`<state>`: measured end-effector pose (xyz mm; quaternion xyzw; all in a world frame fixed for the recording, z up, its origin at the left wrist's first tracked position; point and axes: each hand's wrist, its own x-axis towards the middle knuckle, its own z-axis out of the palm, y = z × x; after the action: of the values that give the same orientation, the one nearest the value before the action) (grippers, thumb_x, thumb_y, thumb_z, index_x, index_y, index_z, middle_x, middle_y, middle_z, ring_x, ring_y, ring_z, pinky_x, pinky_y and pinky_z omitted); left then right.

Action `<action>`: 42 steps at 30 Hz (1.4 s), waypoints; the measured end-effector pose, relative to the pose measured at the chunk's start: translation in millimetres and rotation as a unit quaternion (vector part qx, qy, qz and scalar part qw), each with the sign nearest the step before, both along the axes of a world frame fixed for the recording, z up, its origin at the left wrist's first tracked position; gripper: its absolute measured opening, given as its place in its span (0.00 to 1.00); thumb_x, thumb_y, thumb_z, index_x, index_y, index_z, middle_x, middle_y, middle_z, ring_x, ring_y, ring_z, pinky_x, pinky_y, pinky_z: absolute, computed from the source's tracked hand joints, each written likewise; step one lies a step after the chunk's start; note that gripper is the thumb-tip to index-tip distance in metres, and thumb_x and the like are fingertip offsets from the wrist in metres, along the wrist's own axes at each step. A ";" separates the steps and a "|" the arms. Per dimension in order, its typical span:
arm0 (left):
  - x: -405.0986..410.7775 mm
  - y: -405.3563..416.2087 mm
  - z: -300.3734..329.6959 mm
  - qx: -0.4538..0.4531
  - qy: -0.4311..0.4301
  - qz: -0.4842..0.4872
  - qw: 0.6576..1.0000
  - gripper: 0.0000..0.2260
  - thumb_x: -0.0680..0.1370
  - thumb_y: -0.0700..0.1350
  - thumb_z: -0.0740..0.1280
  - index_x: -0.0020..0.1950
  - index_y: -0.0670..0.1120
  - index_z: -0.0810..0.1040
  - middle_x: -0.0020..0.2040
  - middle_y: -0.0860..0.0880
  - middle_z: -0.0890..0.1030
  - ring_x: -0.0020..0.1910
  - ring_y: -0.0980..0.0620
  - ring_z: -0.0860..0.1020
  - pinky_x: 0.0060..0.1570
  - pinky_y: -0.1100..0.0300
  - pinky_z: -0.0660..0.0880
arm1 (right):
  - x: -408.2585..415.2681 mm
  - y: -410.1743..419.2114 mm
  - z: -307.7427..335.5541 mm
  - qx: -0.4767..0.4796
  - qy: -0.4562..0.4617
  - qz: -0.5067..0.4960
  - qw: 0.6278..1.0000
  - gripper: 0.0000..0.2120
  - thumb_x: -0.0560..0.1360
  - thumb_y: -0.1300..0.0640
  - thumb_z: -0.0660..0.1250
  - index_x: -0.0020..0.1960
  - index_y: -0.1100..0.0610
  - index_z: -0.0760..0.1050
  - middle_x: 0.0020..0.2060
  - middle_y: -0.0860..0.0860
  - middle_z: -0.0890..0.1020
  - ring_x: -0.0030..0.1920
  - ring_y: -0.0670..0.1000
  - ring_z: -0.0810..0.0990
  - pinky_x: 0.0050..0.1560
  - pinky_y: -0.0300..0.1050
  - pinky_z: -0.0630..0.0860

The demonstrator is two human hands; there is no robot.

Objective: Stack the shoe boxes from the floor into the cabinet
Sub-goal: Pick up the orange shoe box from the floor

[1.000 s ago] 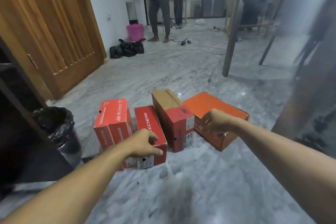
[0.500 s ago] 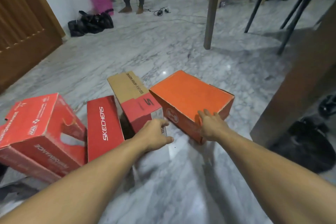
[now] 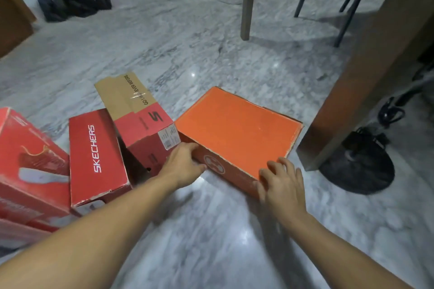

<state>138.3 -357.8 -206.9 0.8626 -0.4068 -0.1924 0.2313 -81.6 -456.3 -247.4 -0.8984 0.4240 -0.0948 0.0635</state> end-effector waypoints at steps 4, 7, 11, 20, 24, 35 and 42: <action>-12.0 1.2 -6.1 -0.005 -0.039 0.026 0.999 0.30 0.73 0.49 0.72 0.72 0.43 0.68 0.70 0.44 0.70 0.68 0.44 0.69 0.66 0.49 0.67 | -37.2 15.2 2.4 -0.003 -0.022 -0.002 1.000 0.06 0.67 0.58 0.74 0.40 0.60 0.82 0.49 0.56 0.83 0.59 0.62 0.77 0.54 0.62 0.74; -17.5 0.9 -11.0 0.003 -0.042 0.037 0.998 0.33 0.74 0.51 0.71 0.75 0.43 0.64 0.72 0.44 0.66 0.72 0.44 0.65 0.69 0.48 0.64 | -55.3 22.0 -0.5 0.036 -0.016 0.013 0.999 0.09 0.67 0.58 0.72 0.46 0.58 0.82 0.55 0.54 0.82 0.56 0.60 0.78 0.54 0.57 0.76; -16.8 -3.5 -14.5 0.028 -0.036 0.022 0.999 0.34 0.74 0.51 0.71 0.75 0.42 0.63 0.73 0.42 0.66 0.72 0.44 0.64 0.70 0.47 0.64 | -48.7 13.7 7.2 0.155 -0.080 -0.043 0.984 0.22 0.72 0.46 0.69 0.61 0.54 0.70 0.59 0.51 0.70 0.56 0.54 0.73 0.54 0.50 0.75; 21.0 -29.4 -14.3 0.020 -0.048 0.049 0.997 0.28 0.77 0.47 0.66 0.74 0.38 0.64 0.72 0.39 0.67 0.70 0.41 0.68 0.69 0.50 0.65 | -3.1 37.0 16.2 0.134 0.002 -0.158 0.978 0.21 0.76 0.41 0.62 0.59 0.57 0.71 0.60 0.55 0.65 0.54 0.59 0.76 0.44 0.49 0.71; 28.4 -47.1 -19.0 0.028 -0.068 0.086 0.994 0.26 0.77 0.50 0.65 0.70 0.38 0.67 0.69 0.38 0.68 0.69 0.38 0.66 0.68 0.46 0.65 | -14.6 39.1 18.2 0.133 0.019 -0.148 0.980 0.19 0.74 0.38 0.64 0.53 0.53 0.75 0.55 0.52 0.69 0.57 0.56 0.74 0.44 0.48 0.69; 52.4 -77.4 -24.2 0.097 0.070 0.121 0.985 0.46 0.64 0.54 0.80 0.72 0.39 0.59 0.62 0.38 0.76 0.61 0.38 0.75 0.61 0.46 0.73 | -40.7 -29.5 6.0 0.626 -0.274 -0.298 0.667 0.41 0.64 0.70 0.78 0.67 0.52 0.58 0.54 0.57 0.79 0.48 0.67 0.81 0.38 0.73 0.78; 50.4 -55.4 -19.6 0.105 0.124 0.075 0.984 0.55 0.55 0.49 0.84 0.76 0.45 0.58 0.69 0.41 0.71 0.66 0.41 0.72 0.65 0.48 0.71 | -69.8 -16.5 -7.1 0.555 -0.325 -0.205 0.738 0.49 0.62 0.74 0.75 0.68 0.36 0.58 0.52 0.52 0.82 0.50 0.61 0.84 0.40 0.58 0.81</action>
<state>188.7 -413.2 -226.5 0.8797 -0.2867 -0.3215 0.2017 -151.4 -472.8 -254.5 -0.5102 0.5288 -0.1400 0.6637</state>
